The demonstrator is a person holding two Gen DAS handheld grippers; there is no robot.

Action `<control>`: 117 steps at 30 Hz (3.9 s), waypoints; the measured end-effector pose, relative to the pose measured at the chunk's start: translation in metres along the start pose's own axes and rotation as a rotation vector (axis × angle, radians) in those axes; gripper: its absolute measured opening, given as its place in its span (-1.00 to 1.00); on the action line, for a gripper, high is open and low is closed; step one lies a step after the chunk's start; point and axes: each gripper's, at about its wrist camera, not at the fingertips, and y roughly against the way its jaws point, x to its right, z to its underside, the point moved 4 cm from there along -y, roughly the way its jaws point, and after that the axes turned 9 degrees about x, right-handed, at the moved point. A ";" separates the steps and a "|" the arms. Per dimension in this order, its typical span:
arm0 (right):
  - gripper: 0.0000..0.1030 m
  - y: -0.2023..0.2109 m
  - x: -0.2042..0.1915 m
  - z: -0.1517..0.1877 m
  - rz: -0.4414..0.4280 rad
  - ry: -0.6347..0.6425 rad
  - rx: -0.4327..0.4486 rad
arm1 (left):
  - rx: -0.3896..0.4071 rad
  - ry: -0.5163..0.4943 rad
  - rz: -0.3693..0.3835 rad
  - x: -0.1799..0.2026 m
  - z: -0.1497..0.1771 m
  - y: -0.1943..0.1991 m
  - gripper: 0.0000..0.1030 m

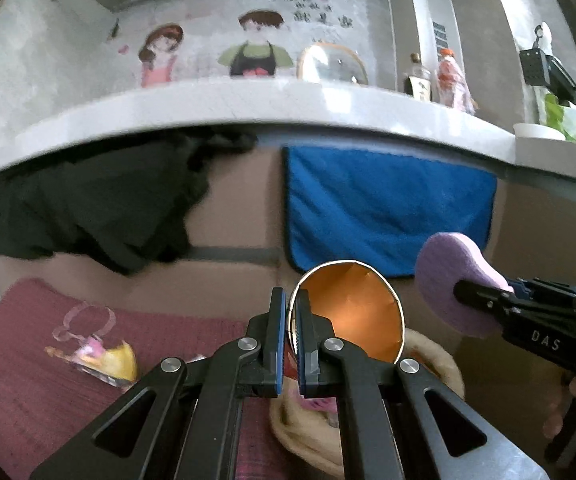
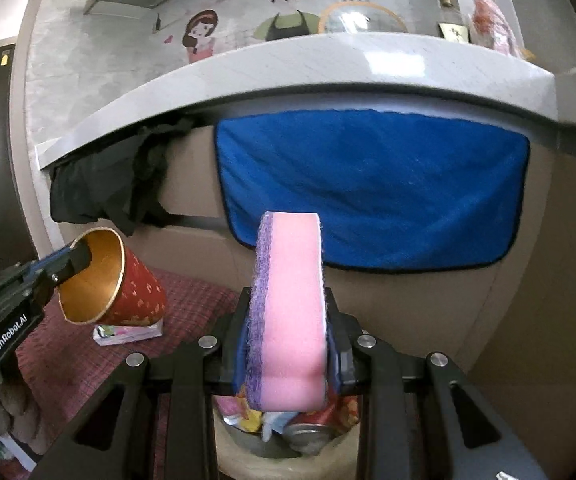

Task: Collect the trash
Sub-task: 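Carry the red cup and purple lid in both tools over the wastebasket, then open both tools to drop the cup and lid into the wastebasket, then move both tools back toward the snack bag and tissue pack on the bed, then grasp the yellow snack bag with left tool while right tool grasps the pink Kleenex pack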

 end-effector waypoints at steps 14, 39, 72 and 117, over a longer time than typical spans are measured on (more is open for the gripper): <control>-0.46 -0.022 0.022 0.030 0.030 -0.033 -0.064 | -0.115 0.045 0.076 0.019 0.038 -0.047 -0.92; -0.08 -0.043 0.036 0.051 0.034 -0.115 -0.101 | -0.159 0.210 0.186 -0.018 0.019 -0.064 -0.12; -0.08 -0.093 -0.155 0.061 -0.288 0.039 -0.233 | -0.304 0.350 -0.082 -0.257 0.072 -0.022 -0.12; 0.10 -0.240 -0.318 0.098 -0.191 0.261 -0.460 | -0.164 0.429 -0.359 -0.399 0.083 0.078 -0.80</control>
